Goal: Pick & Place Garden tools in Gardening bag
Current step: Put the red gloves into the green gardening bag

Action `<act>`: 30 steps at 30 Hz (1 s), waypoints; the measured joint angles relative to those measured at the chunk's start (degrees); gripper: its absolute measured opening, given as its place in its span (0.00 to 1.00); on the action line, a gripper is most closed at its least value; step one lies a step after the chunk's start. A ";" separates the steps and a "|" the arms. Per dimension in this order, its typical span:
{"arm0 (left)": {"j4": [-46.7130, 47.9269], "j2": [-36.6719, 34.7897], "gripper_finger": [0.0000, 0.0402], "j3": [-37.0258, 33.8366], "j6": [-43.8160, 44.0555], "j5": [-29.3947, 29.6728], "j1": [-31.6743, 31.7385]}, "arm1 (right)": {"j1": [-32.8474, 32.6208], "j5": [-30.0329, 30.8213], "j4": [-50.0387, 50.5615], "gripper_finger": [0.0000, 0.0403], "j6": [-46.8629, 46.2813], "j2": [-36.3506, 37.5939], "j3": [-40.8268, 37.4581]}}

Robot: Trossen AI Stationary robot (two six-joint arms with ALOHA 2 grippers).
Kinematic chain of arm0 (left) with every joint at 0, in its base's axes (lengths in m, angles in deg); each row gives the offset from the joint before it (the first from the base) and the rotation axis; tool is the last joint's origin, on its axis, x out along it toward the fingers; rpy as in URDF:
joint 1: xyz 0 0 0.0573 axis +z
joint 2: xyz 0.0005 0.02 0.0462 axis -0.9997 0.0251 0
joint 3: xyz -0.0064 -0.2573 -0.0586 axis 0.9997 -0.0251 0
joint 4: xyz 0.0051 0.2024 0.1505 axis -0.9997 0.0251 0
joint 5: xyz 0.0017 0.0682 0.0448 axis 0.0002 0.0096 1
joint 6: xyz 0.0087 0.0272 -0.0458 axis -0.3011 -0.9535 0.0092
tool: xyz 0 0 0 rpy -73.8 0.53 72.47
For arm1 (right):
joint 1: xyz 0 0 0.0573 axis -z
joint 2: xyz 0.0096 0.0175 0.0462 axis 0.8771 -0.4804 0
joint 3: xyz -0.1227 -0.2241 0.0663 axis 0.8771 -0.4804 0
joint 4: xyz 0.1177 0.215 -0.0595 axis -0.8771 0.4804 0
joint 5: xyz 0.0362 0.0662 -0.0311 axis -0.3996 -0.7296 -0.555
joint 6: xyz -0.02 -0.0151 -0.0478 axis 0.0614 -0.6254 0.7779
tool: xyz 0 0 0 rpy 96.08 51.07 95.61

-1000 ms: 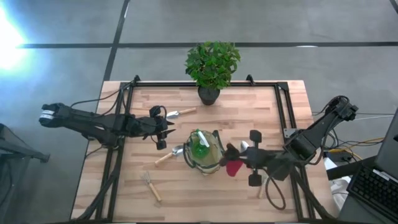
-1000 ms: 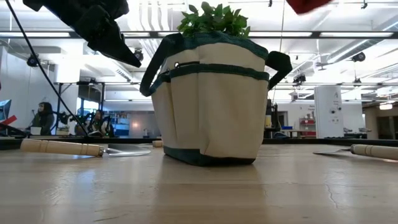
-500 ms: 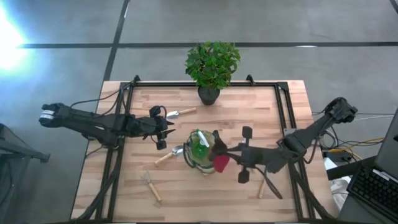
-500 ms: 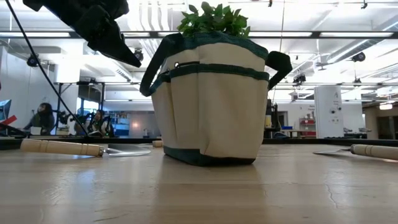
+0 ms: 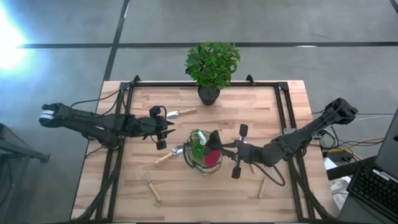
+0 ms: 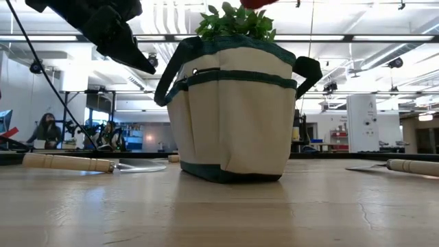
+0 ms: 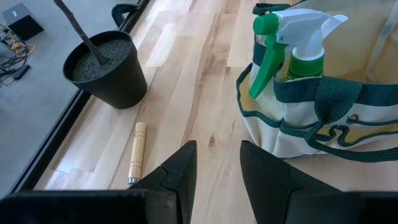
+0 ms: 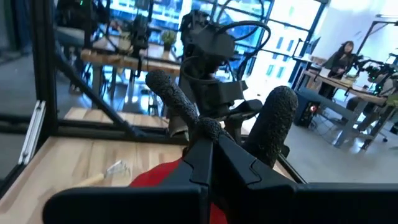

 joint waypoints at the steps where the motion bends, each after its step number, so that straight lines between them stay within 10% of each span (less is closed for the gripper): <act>1: 0.00 0.00 0.31 0.00 0.00 0.00 0.01 | 0.16 -0.01 -1.75 0.02 0.04 0.00 -1.07; 30: -1.92 0.02 0.31 0.00 -0.55 0.22 0.01 | 2.75 4.69 -26.19 0.02 2.74 -14.40 -6.80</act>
